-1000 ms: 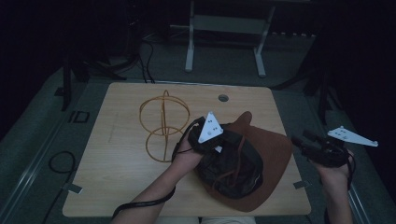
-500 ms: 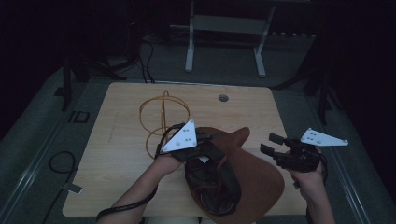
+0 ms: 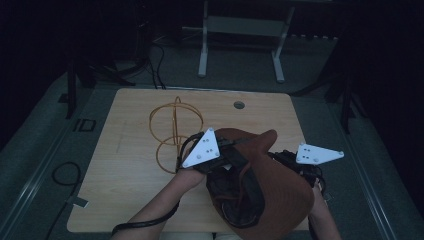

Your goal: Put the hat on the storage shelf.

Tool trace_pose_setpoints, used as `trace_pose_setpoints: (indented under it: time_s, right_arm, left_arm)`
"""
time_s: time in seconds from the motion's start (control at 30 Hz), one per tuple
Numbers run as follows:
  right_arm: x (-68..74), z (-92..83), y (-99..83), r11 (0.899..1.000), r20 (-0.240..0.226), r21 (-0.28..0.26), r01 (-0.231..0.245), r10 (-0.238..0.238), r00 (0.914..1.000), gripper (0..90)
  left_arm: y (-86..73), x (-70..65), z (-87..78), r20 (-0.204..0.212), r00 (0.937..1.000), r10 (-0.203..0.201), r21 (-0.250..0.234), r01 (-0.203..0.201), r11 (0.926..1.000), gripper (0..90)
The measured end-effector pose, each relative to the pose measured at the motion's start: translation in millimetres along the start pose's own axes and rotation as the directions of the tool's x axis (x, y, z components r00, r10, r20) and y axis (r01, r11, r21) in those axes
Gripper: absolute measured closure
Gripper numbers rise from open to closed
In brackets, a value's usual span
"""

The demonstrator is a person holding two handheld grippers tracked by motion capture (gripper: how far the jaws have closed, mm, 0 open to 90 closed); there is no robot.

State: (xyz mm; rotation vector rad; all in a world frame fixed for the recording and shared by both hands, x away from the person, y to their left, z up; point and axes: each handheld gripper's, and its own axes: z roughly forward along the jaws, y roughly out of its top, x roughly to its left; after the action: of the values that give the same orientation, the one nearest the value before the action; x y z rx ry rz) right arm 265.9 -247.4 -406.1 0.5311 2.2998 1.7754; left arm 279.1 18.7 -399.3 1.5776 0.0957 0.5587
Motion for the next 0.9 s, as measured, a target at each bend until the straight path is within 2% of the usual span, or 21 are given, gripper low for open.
trace_pose_setpoints:
  time_s: [0.1,0.27,0.3,0.43,0.47,0.57,0.6,0.63,0.67,0.7,0.77,0.8,0.9]
  right_arm:
    - [-0.8,3.6,0.1,0.999,-0.028,-0.033,-0.008,0.007,0.9996,38.2]
    - [-2.3,9.2,1.6,0.999,-0.05,-0.043,-0.025,0.023,0.9985,37.6]
    - [-4.6,12.1,1.7,0.998,-0.076,-0.048,-0.044,0.04,0.9963,37.6]
    - [-4.0,20.0,0.4,0.998,-0.104,-0.042,-0.046,0.041,0.9937,39.4]
    - [-3.9,21.1,0.4,0.997,-0.117,-0.048,-0.054,0.048,0.9919,42.3]
    - [-4.0,21.9,1.8,0.996,-0.156,-0.061,-0.065,0.055,0.9862,55.5]
    - [-3.5,21.8,2.3,0.996,-0.171,-0.065,-0.065,0.053,0.9838,64.0]
    - [-3.5,21.8,2.3,0.996,-0.171,-0.065,-0.065,0.053,0.9838,64.0]
    - [-0.6,21.4,3.6,0.996,-0.182,-0.07,-0.054,0.04,0.9825,77.8]
    - [-0.6,21.4,3.6,0.996,-0.182,-0.07,-0.054,0.04,0.9825,77.8]
    - [2.6,19.8,5.3,0.997,-0.178,-0.062,-0.053,0.041,0.9832,86.5]
    - [3.1,19.6,5.3,0.997,-0.173,-0.061,-0.047,0.036,0.9842,86.8]
    - [3.7,19.6,5.2,0.998,-0.171,-0.051,-0.045,0.036,0.9846,87.4]
  left_arm:
    - [3.4,-9.3,5.5,-0.012,0.9994,0.032,-0.021,-0.033,0.9992,87.2]
    - [9.3,-17.1,12.3,-0.018,0.999,0.04,-0.031,-0.041,0.9987,87.2]
    - [12.0,-20.1,14.3,-0.009,0.9988,0.048,-0.039,-0.049,0.9981,87.1]
    - [13.9,-24.2,16.5,0.013,0.9987,0.049,-0.049,-0.048,0.9976,87.1]
    - [13.9,-25.5,17.2,0.012,0.9995,0.031,-0.056,-0.03,0.998,87.1]
    - [13.8,-24.8,17.8,0.027,0.9996,0.01,-0.063,-0.008,0.998,87.0]
    - [13.8,-24.8,17.8,0.027,0.9996,0.01,-0.063,-0.008,0.998,87.0]
    - [14.3,-24.5,17.8,0.028,0.9996,0.01,-0.064,-0.009,0.9979,87.0]
    - [15.3,-23.7,16.9,0.046,0.9989,0.005,-0.067,-0.002,0.9977,86.9]
    - [15.3,-23.7,16.9,0.046,0.9989,0.005,-0.067,-0.002,0.9977,86.8]
    - [16.5,-22.4,15.3,0.056,0.9984,0.008,-0.062,-0.005,0.998,86.6]
    - [16.5,-21.5,14.7,0.062,0.998,0.011,-0.059,-0.008,0.9982,86.4]
    - [17.4,-18.4,14.4,0.061,0.9978,-0.024,-0.035,0.026,0.999,80.6]
